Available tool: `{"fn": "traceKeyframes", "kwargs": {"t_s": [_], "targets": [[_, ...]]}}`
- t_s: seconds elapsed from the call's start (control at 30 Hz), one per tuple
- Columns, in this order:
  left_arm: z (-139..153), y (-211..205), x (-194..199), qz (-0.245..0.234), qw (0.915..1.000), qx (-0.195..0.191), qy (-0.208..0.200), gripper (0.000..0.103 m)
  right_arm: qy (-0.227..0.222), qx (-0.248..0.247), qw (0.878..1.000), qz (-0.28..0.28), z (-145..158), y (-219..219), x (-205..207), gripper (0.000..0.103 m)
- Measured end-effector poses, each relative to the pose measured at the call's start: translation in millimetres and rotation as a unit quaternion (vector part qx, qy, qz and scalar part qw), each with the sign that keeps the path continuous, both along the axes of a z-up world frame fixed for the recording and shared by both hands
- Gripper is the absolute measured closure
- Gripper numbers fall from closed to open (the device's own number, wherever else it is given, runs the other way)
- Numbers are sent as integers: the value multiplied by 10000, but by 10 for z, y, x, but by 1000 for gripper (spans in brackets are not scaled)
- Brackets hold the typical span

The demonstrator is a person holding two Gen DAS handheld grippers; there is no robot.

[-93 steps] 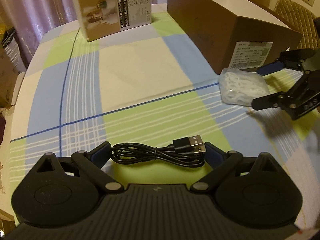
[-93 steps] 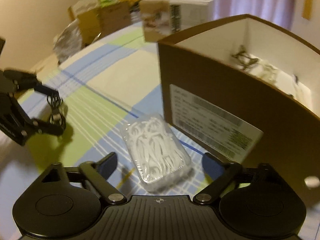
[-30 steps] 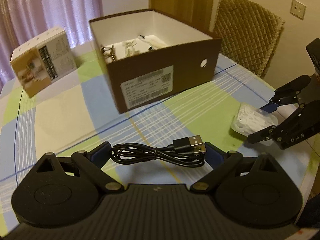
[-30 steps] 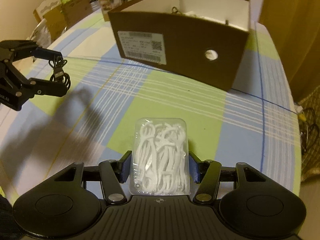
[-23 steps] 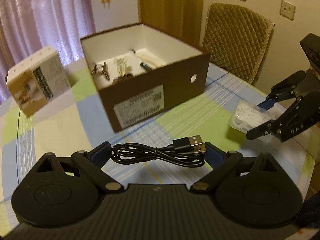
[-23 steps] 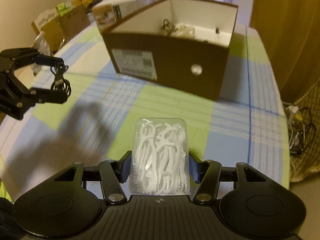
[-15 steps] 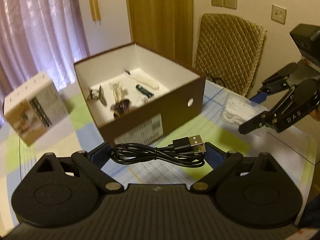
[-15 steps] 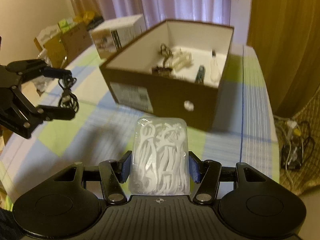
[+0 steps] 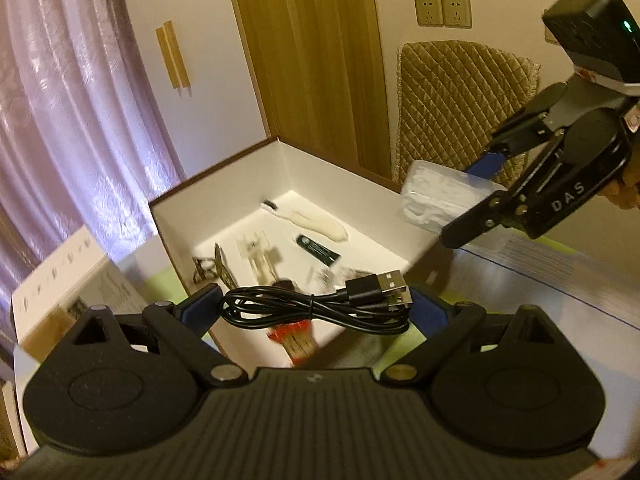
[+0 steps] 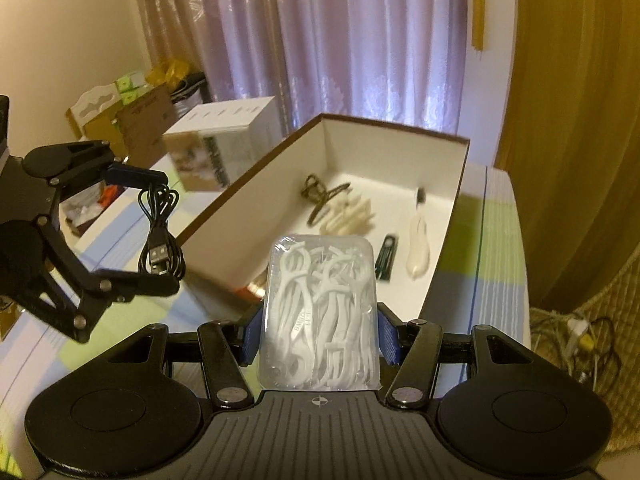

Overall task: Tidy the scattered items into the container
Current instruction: 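Lift and carry the cable and floss box over the open box, then open both tools to drop the cable and floss box into the box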

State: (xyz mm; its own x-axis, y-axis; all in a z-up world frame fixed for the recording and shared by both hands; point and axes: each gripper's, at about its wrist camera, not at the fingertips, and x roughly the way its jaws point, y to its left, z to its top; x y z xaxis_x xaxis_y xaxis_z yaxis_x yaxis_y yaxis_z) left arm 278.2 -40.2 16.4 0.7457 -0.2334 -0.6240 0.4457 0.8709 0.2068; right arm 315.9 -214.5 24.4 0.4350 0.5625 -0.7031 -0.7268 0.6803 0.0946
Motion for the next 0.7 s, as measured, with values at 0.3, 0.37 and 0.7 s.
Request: {"fn": "traceKeyframes", "kwargs": {"t_s": [0.3, 0.37, 0.7], "targets": [[-146, 84, 804, -159, 9995, 157, 243, 7, 85, -155, 9998, -56, -167, 366, 766, 49], [-203, 85, 962, -222, 9990, 277, 261, 7, 86, -271, 9996, -53, -243, 435, 924, 49], [-567, 45, 1589, -722, 9914, 1000, 427, 7, -71, -805, 9966, 154, -606, 712, 1447, 49]]}}
